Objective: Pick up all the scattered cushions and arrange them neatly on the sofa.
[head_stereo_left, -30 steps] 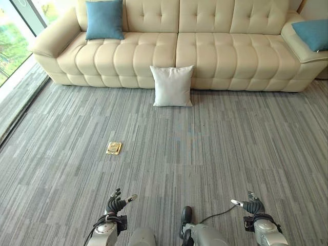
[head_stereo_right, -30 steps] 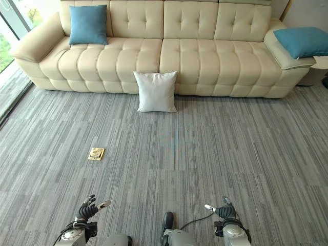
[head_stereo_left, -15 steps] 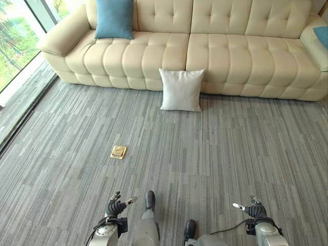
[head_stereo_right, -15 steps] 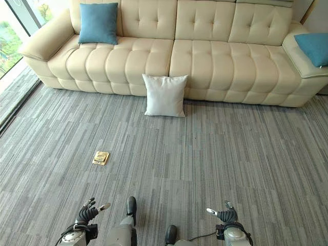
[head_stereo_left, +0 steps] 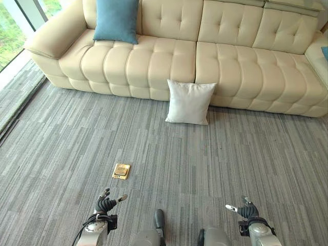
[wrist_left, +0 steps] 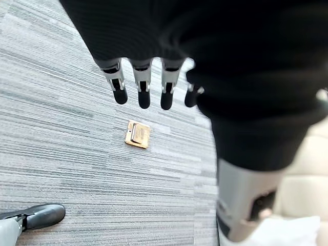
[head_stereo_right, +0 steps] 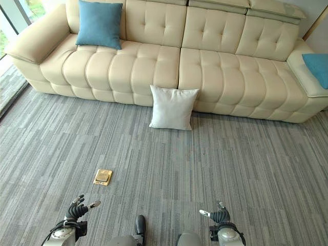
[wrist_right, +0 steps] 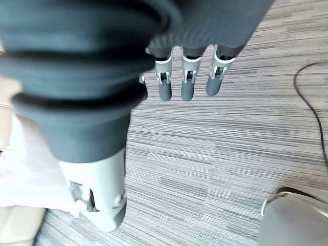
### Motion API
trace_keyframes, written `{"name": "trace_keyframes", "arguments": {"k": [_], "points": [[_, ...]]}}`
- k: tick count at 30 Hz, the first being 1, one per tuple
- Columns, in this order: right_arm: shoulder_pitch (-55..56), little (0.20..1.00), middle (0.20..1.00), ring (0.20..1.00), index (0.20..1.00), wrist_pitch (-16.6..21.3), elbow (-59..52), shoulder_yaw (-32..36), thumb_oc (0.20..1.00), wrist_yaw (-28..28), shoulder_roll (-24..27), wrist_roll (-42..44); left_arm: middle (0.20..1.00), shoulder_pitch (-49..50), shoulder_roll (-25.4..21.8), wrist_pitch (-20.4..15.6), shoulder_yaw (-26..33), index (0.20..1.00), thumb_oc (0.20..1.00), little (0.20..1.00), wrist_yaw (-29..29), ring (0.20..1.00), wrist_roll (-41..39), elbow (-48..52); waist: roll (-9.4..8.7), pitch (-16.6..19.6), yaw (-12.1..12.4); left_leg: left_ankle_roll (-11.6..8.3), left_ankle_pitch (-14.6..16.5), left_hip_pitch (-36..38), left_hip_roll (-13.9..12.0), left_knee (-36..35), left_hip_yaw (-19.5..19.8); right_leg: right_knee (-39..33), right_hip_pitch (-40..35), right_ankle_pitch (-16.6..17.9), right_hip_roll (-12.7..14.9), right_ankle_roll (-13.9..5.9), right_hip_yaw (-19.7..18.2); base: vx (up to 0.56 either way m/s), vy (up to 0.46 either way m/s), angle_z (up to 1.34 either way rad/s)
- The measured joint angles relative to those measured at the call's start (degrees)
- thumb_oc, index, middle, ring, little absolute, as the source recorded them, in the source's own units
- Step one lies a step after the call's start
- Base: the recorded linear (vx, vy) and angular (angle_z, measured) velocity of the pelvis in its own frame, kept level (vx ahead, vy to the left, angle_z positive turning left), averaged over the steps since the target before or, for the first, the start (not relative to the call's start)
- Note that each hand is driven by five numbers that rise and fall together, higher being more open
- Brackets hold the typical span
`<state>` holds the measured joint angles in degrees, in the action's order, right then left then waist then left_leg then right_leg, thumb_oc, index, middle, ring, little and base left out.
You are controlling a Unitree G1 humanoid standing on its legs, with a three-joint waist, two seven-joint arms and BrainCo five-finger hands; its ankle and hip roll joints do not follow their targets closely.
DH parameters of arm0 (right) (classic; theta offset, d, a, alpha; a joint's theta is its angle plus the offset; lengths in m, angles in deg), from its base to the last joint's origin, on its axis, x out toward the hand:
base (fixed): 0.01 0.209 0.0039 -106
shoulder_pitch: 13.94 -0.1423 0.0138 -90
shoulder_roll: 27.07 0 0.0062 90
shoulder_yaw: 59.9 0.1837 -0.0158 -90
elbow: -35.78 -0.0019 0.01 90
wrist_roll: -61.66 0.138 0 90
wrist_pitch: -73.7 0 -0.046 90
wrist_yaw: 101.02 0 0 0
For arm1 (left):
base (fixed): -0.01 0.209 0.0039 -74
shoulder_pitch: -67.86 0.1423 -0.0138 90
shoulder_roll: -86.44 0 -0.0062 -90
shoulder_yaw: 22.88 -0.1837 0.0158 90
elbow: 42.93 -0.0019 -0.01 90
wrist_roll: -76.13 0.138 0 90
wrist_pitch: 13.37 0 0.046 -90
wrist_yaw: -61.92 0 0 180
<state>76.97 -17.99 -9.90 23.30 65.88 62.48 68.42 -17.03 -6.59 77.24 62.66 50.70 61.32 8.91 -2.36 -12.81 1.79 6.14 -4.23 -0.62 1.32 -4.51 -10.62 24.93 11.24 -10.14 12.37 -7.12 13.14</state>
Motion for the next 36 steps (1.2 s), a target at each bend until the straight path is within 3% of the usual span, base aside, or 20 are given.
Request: {"name": "trace_keyframes", "arguments": {"k": [4, 5, 9, 10, 12, 13, 14, 15, 16, 17, 18, 19, 23, 24, 26, 27, 29, 34, 35, 36], "points": [[-0.6, 1.000, 1.000, 1.000, 1.000, -0.1, -1.1, 0.0, 1.000, -0.1, 0.1, 0.1, 1.000, -0.9, 1.0, 0.1, 0.1, 1.000, 1.000, 1.000, 0.1, 1.000, 0.0, 0.0, -0.38, -1.3, -1.6, -0.79, 3.1, 1.7, 0.0, 0.0, 0.2, -13.8, 4.2, 6.5, -2.7, -0.91, 2.1, 0.29, -0.070, -0.07], [-0.4, 1.000, 1.000, 1.000, 1.000, -0.3, -1.3, 0.1, 1.000, -0.2, 0.0, 0.1, 1.000, -1.3, 1.3, 0.2, 0.1, 1.000, 1.000, 1.000, 0.1, 1.000, 0.0, 0.0, -0.92, -1.9, -2.7, -1.34, 3.7, 2.7, 0.1, 0.0, 0.5, -18.8, 4.8, 9.8, -3.7, -1.14, 2.4, 0.33, -0.129, 0.19], [0.6, 1.000, 1.000, 1.000, 1.000, -1.2, -1.4, 0.7, 1.000, -0.5, 0.0, 0.1, 1.000, -0.4, 2.5, 0.1, 0.2, 1.000, 1.000, 1.000, 0.1, 1.000, -1.4, 0.3, -2.27, -1.9, -3.2, -2.97, 5.8, 6.1, 0.7, 0.0, 1.2, -22.5, 3.7, 13.5, -4.1, 0.09, 2.4, 0.33, -0.141, 0.13], [1.1, 1.000, 1.000, 1.000, 1.000, -1.2, -1.0, 0.8, 1.000, -0.6, 0.1, 0.1, 1.000, 0.0, 3.8, 0.0, 0.3, 1.000, 1.000, 1.000, 0.2, 1.000, -3.5, 0.3, -2.14, -1.7, -3.7, -4.23, 7.2, 8.4, 0.0, 0.0, 2.1, -22.7, 1.6, 16.8, -4.5, 1.72, 2.8, 0.36, -0.171, 0.21], [1.9, 1.000, 1.000, 1.000, 1.000, -1.1, -1.0, 0.8, 1.000, -0.6, 0.3, 0.3, 1.000, 1.3, 5.5, 0.0, 0.1, 1.000, 1.000, 1.000, 0.5, 1.000, -5.7, 1.5, -0.37, -0.4, -4.6, -6.19, 8.7, 9.2, -2.8, 0.8, 2.8, -22.7, 0.3, 18.9, -7.3, 3.88, 2.9, 0.36, -0.209, 0.29], [1.2, 1.000, 1.000, 1.000, 1.000, -1.2, -0.6, 0.8, 1.000, -0.6, 0.3, 1.0, 1.000, 1.6, 6.2, -0.1, 0.2, 1.000, 1.000, 1.000, 0.5, 1.000, -7.1, 1.5, 0.68, -0.4, -4.4, -7.70, 9.7, 9.0, -4.6, 3.6, 3.4, -23.3, -1.2, 17.9, -9.3, 5.31, 2.9, 0.23, -0.154, 0.18], [0.8, 1.000, 1.000, 1.000, 1.000, -1.2, -0.6, 0.8, 1.000, -0.5, 0.2, 1.3, 1.000, 1.5, 6.2, 0.0, 0.2, 1.000, 1.000, 1.000, 0.5, 1.000, -8.0, 1.4, 0.53, -0.4, -4.4, -8.38, 10.3, 7.9, -5.3, 7.6, 3.6, -24.4, -2.5, 17.4, -10.2, 6.17, 2.7, 0.20, -0.147, 0.03], [1.0, 1.000, 1.000, 1.000, 1.000, -1.1, -1.2, 0.7, 1.000, -0.5, 0.2, 1.4, 1.000, 1.4, 6.2, -0.1, 0.2, 1.000, 1.000, 1.000, 0.5, 1.000, -9.1, 1.5, -0.80, -0.2, -4.1, -8.63, 11.0, 6.0, -5.3, 12.7, 3.6, -25.0, -4.0, 20.5, -9.9, 8.32, 2.5, 0.13, -0.091, 0.01], [0.4, 1.000, 1.000, 1.000, 1.000, -0.8, -1.4, 1.0, 1.000, -0.6, 0.6, 1.7, 1.000, 1.3, 6.5, -0.2, 0.1, 1.000, 1.000, 1.000, 0.6, 1.000, -9.3, 1.4, -0.37, -0.2, -3.8, -9.78, 11.1, 4.6, -5.7, 17.7, 4.1, -25.3, -5.1, 18.5, -10.5, 10.43, 2.1, 0.27, -0.125, -0.15], [-0.5, 1.000, 1.000, 1.000, 1.000, -0.8, -1.5, 1.0, 1.000, -0.6, 1.4, 2.2, 1.000, 1.1, 7.0, -0.2, 0.2, 1.000, 1.000, 1.000, 0.5, 1.000, -9.5, 1.4, -0.63, -0.3, -3.5, -10.81, 12.4, 1.1, -6.2, 24.0, 4.6, -25.8, -6.3, 18.3, -10.8, 10.73, 1.3, 0.21, -0.033, -0.08], [-0.8, 1.000, 1.000, 1.000, 1.000, -0.7, -1.6, 1.1, 1.000, -0.6, 1.5, 2.3, 1.000, 1.0, 7.0, -0.2, 0.2, 1.000, 1.000, 1.000, 0.7, 1.000, -10.0, 1.6, -0.54, -0.4, -3.1, -11.16, 12.9, -0.7, -5.8, 25.9, 5.6, -27.0, -7.2, 17.1, -11.1, 12.22, 0.4, 0.31, -0.027, -0.17], [-0.9, 1.000, 1.000, 1.000, 1.000, -0.7, -1.9, 1.0, 1.000, -0.6, 2.0, 2.4, 1.000, 0.6, 7.2, -0.2, 0.2, 1.000, 1.000, 1.000, 0.7, 1.000, -11.1, 1.6, -0.89, -0.4, -2.9, -11.20, 12.9, -2.5, -5.4, 24.9, 5.6, -28.0, -8.2, 17.7, -11.2, 11.56, 0.4, 0.26, 0.017, -0.05], [-1.3, 1.000, 1.000, 1.000, 1.000, -0.9, -1.8, 1.0, 1.000, -0.6, 2.4, 2.4, 1.000, 1.4, 7.2, -0.1, 0.2, 1.000, 1.000, 1.000, 0.6, 1.000, -11.3, 1.7, -0.46, -0.8, -2.6, -10.92, 10.3, -5.1, -5.3, 16.0, 5.6, -30.0, -11.3, 16.7, -12.5, 11.74, 0.3, 0.24, 0.057, -0.11], [-1.0, 1.000, 1.000, 1.000, 1.000, -0.9, -1.6, 0.6, 1.000, -0.5, 2.4, 2.4, 1.000, 1.4, 7.3, 0.1, 0.2, 1.000, 1.000, 1.000, 0.6, 1.000, -11.3, 1.8, -0.39, -1.0, -2.1, -11.29, 6.0, -5.6, -5.4, 9.3, 6.2, -29.6, -12.3, 16.5, -13.4, 11.51, 0.0, 0.27, 0.103, -0.22], [-1.4, 1.000, 1.000, 1.000, 1.000, -1.0, -1.3, 0.5, 1.000, -0.6, 2.3, 2.3, 1.000, 1.5, 7.4, 0.2, 0.2, 1.000, 1.000, 1.000, 0.5, 1.000, -11.3, 1.5, 0.08, -1.1, -1.2, -12.34, 3.4, -7.0, -5.8, 5.7, 7.6, -29.7, -13.4, 15.1, -14.2, 11.22, -1.4, 0.33, 0.142, -0.23], [-1.5, 1.000, 1.000, 1.000, 1.000, -1.0, -0.5, 0.5, 1.000, -0.6, 2.4, 2.3, 1.000, 0.9, 7.4, 0.3, 0.2, 1.000, 1.000, 1.000, 0.4, 1.000, -11.3, 0.9, 0.24, -1.3, -0.8, -12.74, 0.5, -7.8, -6.2, -0.2, 7.8, -30.0, -14.2, 14.0, -14.7, 10.72, -1.7, 0.20, 0.093, -0.19], [-1.4, 1.000, 1.000, 1.000, 1.000, -1.1, 0.1, 0.6, 1.000, -0.7, 2.5, 2.3, 1.000, 0.8, 7.4, 0.3, 0.2, 1.000, 1.000, 1.000, 0.2, 1.000, -11.2, 0.9, 0.79, -1.6, 0.1, -12.93, -1.5, -9.9, -6.8, -0.5, 8.1, -30.0, -15.6, 13.5, -15.3, 10.99, -2.0, 0.31, 0.201, -0.26], [0.0, 1.000, 1.000, 1.000, 1.000, -1.2, 0.3, 0.6, 1.000, -0.5, 2.6, 1.6, 1.000, 1.8, 7.4, 0.3, 0.6, 1.000, 1.000, 1.000, 0.1, 1.000, -11.0, 0.2, 3.01, -0.4, 0.4, -10.99, -3.2, -10.1, -6.8, 3.0, 7.0, -29.5, -19.7, 9.8, -15.6, 9.37, -4.1, 0.31, 0.240, -0.25], [0.0, 1.000, 1.000, 1.000, 1.000, -1.2, 0.4, 0.7, 1.000, -0.5, 2.7, 1.4, 1.000, 2.0, 7.4, 0.3, 0.6, 1.000, 1.000, 1.000, 0.1, 1.000, -11.0, -0.4, 3.48, 0.0, 0.4, -9.62, -4.3, -9.6, -6.7, 2.9, 7.0, -28.8, -19.8, 9.2, -15.5, 8.79, -4.1, 0.24, 0.207, -0.18], [0.4, 1.000, 1.000, 1.000, 1.000, -1.2, 0.3, 0.6, 1.000, -0.4, 2.4, 1.1, 1.000, 1.6, 7.2, 0.3, 0.6, 1.000, 1.000, 1.000, 0.1, 1.000, -11.0, -0.7, 2.98, -0.2, 0.2, -6.35, -6.4, -8.5, -5.7, 3.3, 6.5, -25.5, -19.5, 6.7, -14.2, 7.41, -4.7, 0.32, 0.297, -0.13]]}}
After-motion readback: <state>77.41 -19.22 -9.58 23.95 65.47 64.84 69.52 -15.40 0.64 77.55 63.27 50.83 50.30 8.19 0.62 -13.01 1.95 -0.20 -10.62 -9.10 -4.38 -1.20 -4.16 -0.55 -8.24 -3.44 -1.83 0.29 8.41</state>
